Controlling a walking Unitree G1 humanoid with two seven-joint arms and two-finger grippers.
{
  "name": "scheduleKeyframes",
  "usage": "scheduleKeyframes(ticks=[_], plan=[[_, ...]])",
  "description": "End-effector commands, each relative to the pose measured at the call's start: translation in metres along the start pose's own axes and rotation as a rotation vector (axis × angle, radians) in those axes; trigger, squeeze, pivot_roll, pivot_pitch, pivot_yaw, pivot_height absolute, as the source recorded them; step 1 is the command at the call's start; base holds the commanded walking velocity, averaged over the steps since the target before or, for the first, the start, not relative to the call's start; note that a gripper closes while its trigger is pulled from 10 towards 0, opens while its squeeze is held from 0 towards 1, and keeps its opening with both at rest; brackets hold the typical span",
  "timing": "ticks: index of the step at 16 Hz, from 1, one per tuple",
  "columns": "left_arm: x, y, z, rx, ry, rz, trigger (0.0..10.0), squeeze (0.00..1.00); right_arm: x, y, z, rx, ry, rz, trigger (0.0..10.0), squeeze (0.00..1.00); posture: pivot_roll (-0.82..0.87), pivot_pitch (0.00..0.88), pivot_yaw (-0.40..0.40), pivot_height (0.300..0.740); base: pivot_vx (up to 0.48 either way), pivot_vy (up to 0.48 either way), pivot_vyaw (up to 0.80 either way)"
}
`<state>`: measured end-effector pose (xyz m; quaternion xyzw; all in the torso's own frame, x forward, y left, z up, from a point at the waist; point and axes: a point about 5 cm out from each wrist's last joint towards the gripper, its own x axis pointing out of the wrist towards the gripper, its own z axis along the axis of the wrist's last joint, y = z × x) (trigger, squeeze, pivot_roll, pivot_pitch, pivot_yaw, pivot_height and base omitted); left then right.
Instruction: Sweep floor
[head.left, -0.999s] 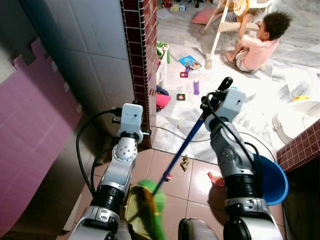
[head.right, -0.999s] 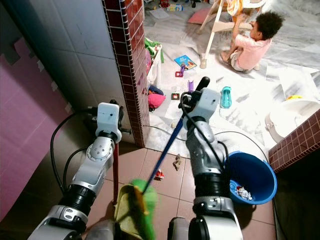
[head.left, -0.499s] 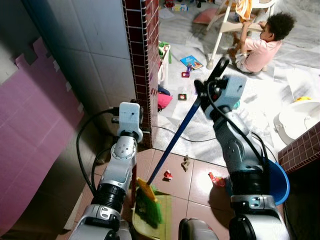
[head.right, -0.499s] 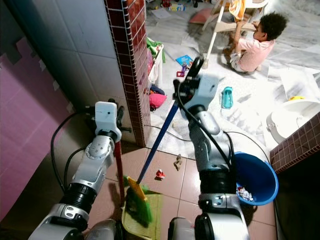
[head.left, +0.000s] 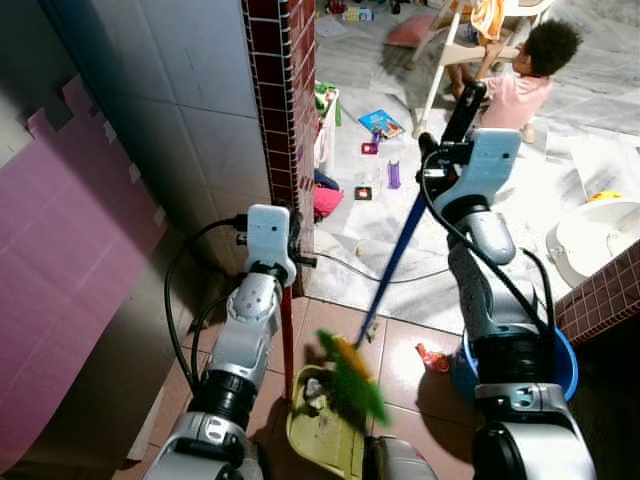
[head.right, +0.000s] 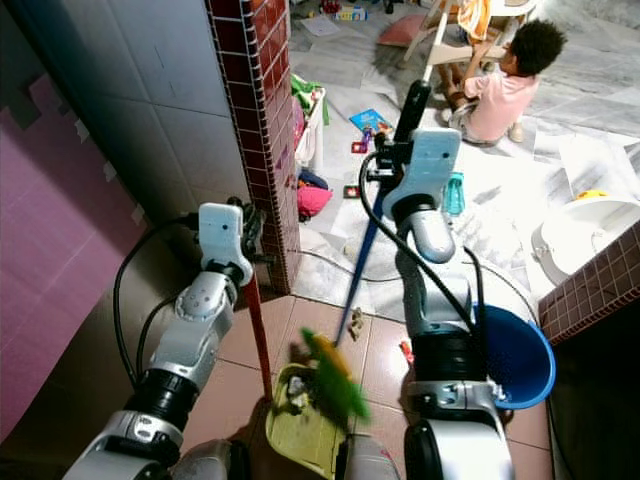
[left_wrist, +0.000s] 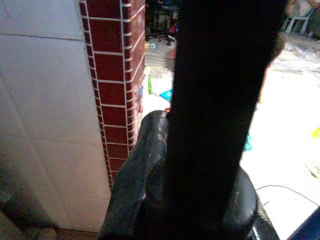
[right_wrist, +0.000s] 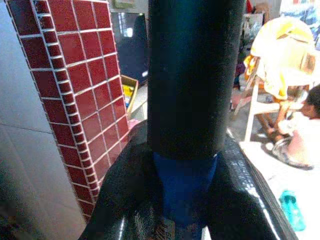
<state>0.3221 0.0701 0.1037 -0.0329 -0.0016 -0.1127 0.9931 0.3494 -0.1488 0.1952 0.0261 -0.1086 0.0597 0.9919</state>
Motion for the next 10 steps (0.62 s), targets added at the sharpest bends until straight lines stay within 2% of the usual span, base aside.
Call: scheduleKeyframes(ticks=[1,3,5,10], plan=[[0.0,-0.001,0.006,-0.044,-0.031,-0.002,10.0,0.0,0.006,0.006,0.018,-0.027,-0.088,0.013,10.0,0.0,-0.11,0.069,0.031,0.74,0.0,0.0,0.0],[-0.004,0.0,0.004,-0.079,-0.002,-0.017,10.0,0.0,0.004,0.004,0.015,-0.1,-0.104,-0.001,10.0,0.0,-0.11,0.07,0.03,0.74,0.0,0.0,0.0],[-0.009,0.004,0.001,-0.026,0.001,-0.013,10.0,0.0,-0.003,0.007,0.006,-0.141,-0.07,0.034,10.0,0.0,-0.11,0.067,0.03,0.74,0.0,0.0,0.0],[-0.025,0.012,0.005,-0.031,0.002,-0.015,10.0,0.0,-0.028,0.008,-0.023,-0.145,0.006,0.005,10.0,0.0,-0.11,0.061,0.024,0.74,0.0,0.0,0.0]])
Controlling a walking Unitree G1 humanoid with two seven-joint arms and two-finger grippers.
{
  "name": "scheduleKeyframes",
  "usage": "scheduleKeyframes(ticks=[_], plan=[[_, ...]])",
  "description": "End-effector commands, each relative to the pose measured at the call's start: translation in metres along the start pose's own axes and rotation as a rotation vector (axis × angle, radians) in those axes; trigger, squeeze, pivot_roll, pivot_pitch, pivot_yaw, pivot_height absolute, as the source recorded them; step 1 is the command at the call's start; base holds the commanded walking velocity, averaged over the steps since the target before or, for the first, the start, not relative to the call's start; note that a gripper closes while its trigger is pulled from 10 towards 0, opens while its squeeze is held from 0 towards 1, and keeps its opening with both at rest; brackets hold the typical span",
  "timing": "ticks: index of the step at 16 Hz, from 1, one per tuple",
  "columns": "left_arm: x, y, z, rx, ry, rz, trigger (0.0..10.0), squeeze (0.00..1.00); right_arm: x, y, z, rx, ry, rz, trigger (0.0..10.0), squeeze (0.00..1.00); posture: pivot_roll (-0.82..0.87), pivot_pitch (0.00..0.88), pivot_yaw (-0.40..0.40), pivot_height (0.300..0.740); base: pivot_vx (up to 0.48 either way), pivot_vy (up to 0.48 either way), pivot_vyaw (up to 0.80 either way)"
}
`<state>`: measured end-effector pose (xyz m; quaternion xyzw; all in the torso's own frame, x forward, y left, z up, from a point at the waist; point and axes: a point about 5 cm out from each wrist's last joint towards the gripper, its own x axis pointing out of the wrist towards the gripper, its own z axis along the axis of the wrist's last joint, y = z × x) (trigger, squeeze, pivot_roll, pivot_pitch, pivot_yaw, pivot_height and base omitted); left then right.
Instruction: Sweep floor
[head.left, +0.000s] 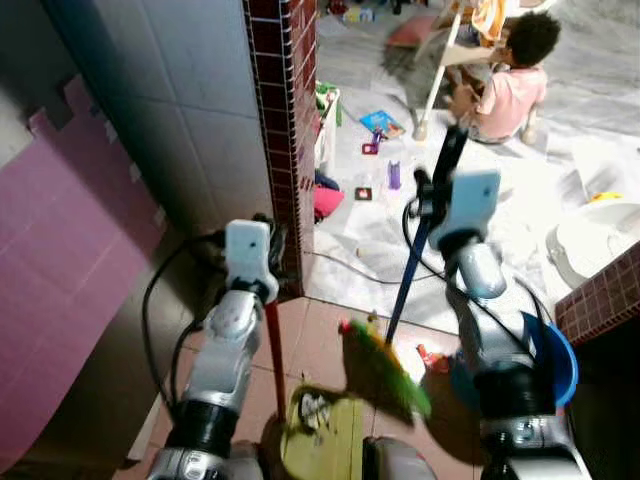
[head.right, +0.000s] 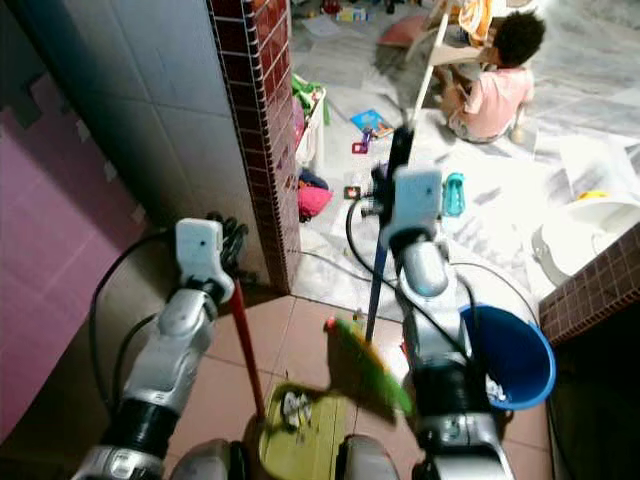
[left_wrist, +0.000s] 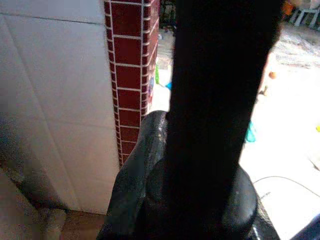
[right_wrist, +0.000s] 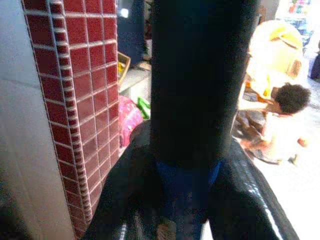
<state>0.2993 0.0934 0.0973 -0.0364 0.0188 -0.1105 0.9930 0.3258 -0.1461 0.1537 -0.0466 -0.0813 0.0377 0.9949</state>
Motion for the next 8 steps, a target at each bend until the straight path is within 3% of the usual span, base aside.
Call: scheduleKeyframes(ticks=[1,2,4,8], plan=[[-0.001,-0.005,0.01,-0.003,-0.039,-0.019,10.0,0.0,-0.001,0.001,0.007,-0.058,-0.038,-0.036,10.0,0.0,-0.11,0.061,0.024,0.74,0.0,0.0,0.0],[-0.003,-0.004,0.009,-0.006,-0.038,-0.015,10.0,0.0,-0.005,0.003,0.001,0.008,-0.035,-0.039,10.0,0.0,-0.1,0.059,0.023,0.74,0.0,0.0,0.0],[-0.006,0.0,0.013,0.006,-0.053,0.007,10.0,0.0,-0.013,-0.001,-0.008,-0.054,-0.003,-0.108,10.0,0.0,-0.1,0.054,0.023,0.74,0.0,0.0,0.0],[-0.004,-0.001,0.024,0.008,-0.081,-0.003,10.0,0.0,-0.015,0.003,-0.009,0.017,-0.004,-0.086,10.0,0.0,-0.1,0.057,0.023,0.74,0.0,0.0,0.0]])
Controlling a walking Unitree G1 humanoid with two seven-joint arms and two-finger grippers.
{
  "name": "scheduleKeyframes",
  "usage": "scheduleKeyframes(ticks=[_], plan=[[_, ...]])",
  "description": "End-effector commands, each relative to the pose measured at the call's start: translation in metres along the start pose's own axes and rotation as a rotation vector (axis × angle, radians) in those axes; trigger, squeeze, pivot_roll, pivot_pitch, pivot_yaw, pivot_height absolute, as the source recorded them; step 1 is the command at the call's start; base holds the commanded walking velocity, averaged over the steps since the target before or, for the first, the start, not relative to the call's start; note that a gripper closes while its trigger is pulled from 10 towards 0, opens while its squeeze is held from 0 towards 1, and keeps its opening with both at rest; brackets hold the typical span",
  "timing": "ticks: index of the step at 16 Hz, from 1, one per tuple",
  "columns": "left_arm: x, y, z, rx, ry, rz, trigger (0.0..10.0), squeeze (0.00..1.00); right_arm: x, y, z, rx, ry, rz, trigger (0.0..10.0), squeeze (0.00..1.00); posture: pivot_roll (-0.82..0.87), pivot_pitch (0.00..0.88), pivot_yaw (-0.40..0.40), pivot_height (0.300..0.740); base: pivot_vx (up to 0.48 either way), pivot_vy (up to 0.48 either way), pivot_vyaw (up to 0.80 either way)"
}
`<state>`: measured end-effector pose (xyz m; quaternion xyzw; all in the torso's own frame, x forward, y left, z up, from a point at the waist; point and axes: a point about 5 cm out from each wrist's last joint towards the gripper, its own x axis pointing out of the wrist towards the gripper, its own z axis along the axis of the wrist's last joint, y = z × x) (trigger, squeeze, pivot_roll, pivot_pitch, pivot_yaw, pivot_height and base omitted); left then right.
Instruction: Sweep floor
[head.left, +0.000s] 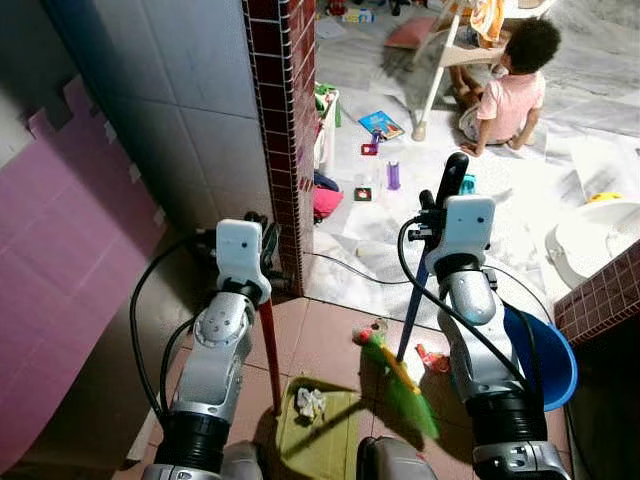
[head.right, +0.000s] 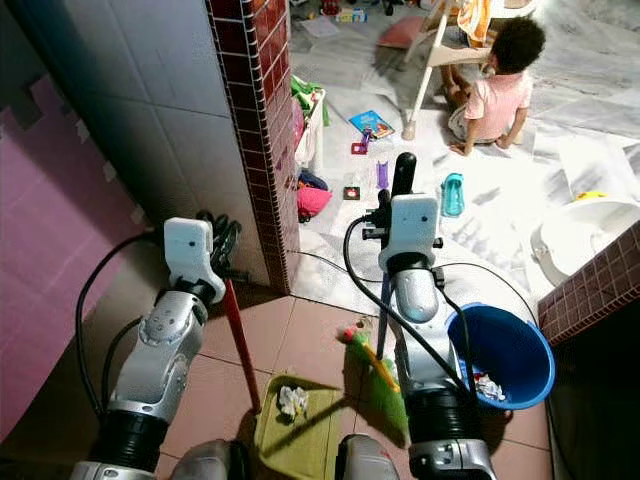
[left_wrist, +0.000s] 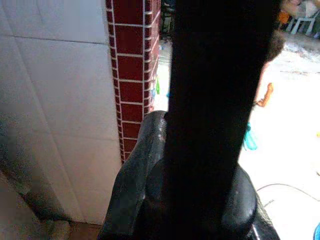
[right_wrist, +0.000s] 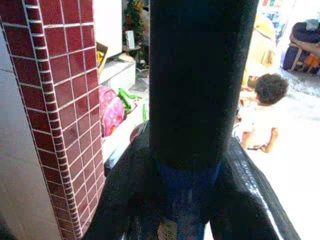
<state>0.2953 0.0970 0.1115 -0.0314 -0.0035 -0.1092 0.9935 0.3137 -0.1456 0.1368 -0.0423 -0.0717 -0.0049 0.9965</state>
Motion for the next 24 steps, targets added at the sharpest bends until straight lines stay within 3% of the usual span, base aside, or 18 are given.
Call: scheduleKeyframes(ticks=[1,9,21,24], plan=[[0.0041,-0.0026,0.0122,-0.01,-0.038,-0.004,10.0,0.0,0.0,0.0015,0.006,0.026,-0.029,0.0,10.0,0.0,-0.1,0.06,0.026,0.74,0.0,0.0,0.0],[0.0052,-0.0041,0.0146,-0.022,-0.029,-0.004,10.0,0.0,-0.0003,0.0017,0.0034,0.047,-0.009,-0.004,10.0,0.0,-0.1,0.065,0.028,0.74,-0.126,0.0,-0.33],[0.0059,-0.0035,0.0144,-0.028,-0.013,0.0,10.0,0.0,0.0016,0.0003,0.0028,0.064,0.003,-0.015,10.0,0.0,-0.11,0.063,0.028,0.74,-0.273,0.0,0.0],[0.0066,-0.004,0.0157,-0.029,-0.015,-0.001,10.0,0.0,0.0025,-0.0013,0.0031,0.06,0.003,-0.018,10.0,0.0,-0.11,0.062,0.028,0.74,-0.273,0.0,-0.8]])
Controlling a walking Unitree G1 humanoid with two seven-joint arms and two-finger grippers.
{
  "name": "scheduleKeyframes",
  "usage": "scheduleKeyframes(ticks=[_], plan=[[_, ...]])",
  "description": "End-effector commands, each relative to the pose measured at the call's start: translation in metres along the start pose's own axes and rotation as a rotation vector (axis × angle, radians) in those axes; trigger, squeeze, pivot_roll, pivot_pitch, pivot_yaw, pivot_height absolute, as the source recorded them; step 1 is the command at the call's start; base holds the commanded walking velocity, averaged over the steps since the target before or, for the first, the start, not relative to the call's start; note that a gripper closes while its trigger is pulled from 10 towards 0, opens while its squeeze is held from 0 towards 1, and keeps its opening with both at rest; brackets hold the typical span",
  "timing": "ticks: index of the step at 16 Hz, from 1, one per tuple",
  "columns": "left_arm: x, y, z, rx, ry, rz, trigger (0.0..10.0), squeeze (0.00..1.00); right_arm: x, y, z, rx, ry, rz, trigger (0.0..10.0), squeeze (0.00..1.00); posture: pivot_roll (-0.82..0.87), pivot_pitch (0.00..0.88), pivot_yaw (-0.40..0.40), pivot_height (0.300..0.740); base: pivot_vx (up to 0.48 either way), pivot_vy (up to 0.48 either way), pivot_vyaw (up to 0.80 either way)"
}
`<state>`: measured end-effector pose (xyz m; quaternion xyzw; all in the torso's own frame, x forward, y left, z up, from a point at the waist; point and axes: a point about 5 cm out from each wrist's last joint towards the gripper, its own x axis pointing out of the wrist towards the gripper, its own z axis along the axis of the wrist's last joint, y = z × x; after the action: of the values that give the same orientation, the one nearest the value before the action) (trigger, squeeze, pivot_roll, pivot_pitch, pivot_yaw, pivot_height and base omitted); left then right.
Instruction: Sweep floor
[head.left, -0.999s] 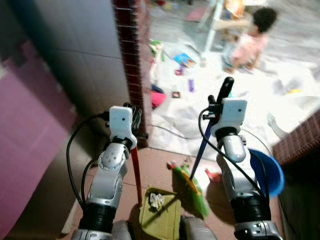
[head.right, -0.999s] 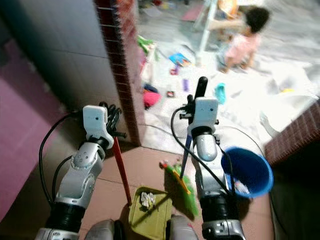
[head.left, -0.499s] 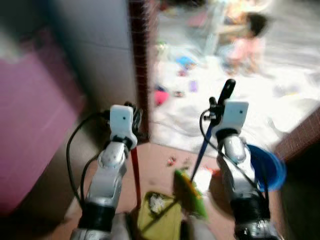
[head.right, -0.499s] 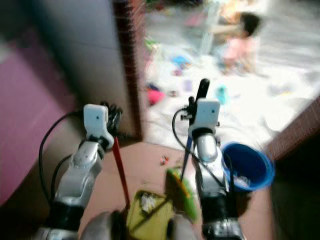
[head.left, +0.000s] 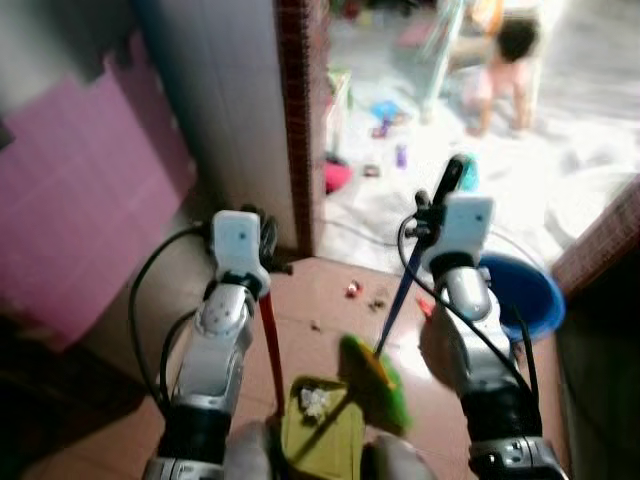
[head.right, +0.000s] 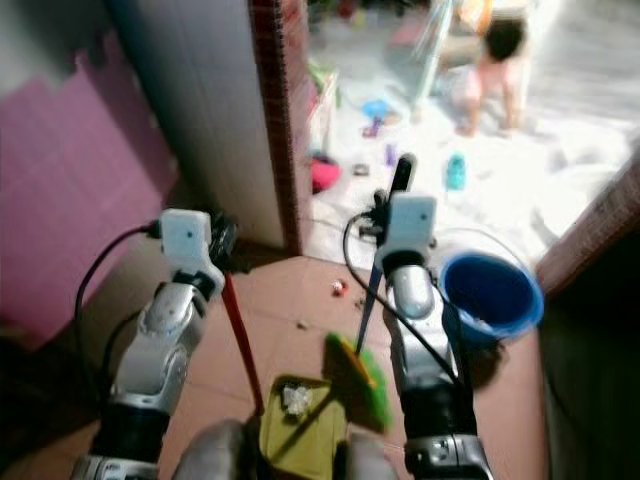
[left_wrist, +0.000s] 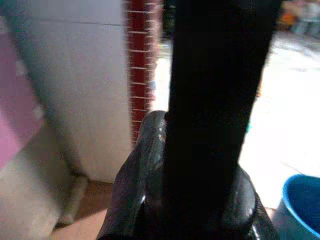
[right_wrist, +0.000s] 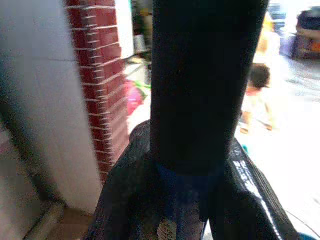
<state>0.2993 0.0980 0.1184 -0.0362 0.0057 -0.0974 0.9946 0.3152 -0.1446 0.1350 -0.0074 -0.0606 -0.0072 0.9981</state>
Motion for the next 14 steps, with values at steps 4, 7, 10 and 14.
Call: scheduleKeyframes(ticks=[4,7,10,14], plan=[[0.006,-0.002,0.01,-0.01,-0.034,-0.025,10.0,0.0,0.002,-0.003,0.005,-0.01,-0.019,-0.017,10.0,0.0,-0.11,0.061,0.027,0.74,-0.275,0.0,-0.66],[0.007,-0.003,0.014,0.047,-0.06,-0.05,10.0,0.0,0.003,-0.003,0.004,-0.006,-0.016,-0.02,10.0,0.0,-0.11,0.058,0.028,0.74,-0.169,0.0,0.0],[0.008,-0.002,0.017,0.027,-0.07,-0.035,10.0,0.0,0.003,-0.004,0.004,-0.008,-0.016,-0.025,10.0,0.0,-0.11,0.05,0.03,0.74,0.0,0.0,0.0],[0.013,0.026,0.033,-0.047,-0.126,0.104,10.0,0.0,-0.002,-0.015,0.004,-0.054,-0.018,-0.039,10.0,0.0,-0.12,0.037,0.029,0.74,0.0,0.0,0.0]])
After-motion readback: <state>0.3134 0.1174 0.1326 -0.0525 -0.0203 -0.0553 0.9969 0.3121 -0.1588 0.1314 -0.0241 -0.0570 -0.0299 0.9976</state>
